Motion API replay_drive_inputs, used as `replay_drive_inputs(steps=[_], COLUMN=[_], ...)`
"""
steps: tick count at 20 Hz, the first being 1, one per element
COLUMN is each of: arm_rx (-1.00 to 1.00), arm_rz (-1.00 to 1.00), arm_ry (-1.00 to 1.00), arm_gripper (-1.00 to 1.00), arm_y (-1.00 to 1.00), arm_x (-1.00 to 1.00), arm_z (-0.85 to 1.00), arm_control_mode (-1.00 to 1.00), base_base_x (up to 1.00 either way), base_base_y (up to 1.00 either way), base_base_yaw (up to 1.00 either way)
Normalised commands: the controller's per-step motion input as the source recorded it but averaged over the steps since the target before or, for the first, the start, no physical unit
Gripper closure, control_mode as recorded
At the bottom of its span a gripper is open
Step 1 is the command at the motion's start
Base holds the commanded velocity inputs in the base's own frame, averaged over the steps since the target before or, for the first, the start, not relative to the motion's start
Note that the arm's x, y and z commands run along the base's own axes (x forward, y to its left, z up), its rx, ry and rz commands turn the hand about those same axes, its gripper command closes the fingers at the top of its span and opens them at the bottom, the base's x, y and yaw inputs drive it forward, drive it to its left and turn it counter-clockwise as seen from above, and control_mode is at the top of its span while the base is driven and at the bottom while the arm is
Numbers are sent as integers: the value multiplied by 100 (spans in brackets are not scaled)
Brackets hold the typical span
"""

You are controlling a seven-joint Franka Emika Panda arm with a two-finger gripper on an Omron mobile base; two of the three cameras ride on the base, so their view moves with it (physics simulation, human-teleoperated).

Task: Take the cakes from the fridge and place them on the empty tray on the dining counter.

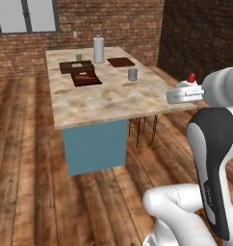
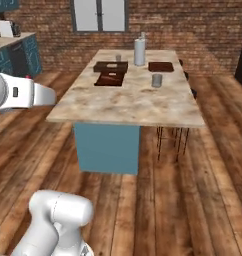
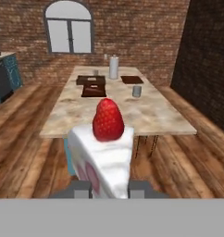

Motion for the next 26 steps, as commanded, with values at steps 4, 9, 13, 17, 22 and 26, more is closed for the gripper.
replay_drive_inputs(steps=[4,9,13,17,22,26], arm_rx=[0,0,0,0,0,0], arm_rz=[0,0,0,0,0,0], arm_ry=[0,0,0,0,0,0], arm_gripper=[100,100,100,100,100,100], arm_y=[0,0,0,0,0,0], arm_x=[0,0,0,0,0,0], arm_z=[0,0,0,0,0,0], arm_control_mode=[100,100,100,100,100,100], base_base_x=[83,82,82,80,87,79], base_base_y=[-100,-100,-100,-100,-100,-100], base_base_yaw=[-6,-5,-3,0,9,28])
